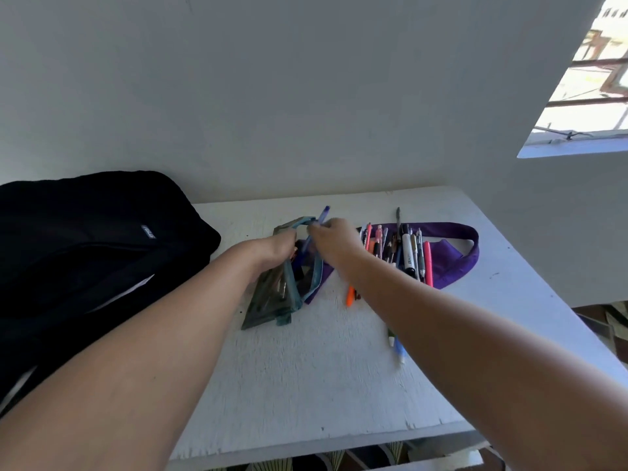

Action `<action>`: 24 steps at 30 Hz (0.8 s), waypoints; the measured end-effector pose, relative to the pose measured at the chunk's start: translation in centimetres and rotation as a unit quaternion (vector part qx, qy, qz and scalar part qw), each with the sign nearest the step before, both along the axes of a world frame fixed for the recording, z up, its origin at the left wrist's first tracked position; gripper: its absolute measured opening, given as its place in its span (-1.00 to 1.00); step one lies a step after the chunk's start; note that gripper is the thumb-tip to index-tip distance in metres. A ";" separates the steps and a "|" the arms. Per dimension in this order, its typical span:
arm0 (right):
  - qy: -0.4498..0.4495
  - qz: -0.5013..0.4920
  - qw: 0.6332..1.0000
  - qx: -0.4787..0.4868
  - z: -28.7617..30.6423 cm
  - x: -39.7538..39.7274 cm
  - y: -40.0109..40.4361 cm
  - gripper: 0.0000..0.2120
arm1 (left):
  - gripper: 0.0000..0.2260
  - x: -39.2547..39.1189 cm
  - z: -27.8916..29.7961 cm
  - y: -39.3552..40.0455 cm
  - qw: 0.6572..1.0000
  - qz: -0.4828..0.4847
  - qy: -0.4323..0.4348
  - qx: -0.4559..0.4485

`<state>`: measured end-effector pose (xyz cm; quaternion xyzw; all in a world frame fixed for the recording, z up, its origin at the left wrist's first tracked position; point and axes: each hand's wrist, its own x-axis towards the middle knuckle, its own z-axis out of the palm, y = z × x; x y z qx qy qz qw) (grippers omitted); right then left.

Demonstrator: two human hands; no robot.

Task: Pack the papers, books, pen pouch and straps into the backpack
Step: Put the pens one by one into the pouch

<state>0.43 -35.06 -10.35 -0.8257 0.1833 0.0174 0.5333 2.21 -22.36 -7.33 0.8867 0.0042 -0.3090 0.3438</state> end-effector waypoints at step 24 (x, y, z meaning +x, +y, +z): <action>-0.022 0.289 0.808 -0.514 0.6 -3.9 -7.0 -0.79 | -0.40 -1.3 0.3 -1.6 0.996 0.030 0.055 0.062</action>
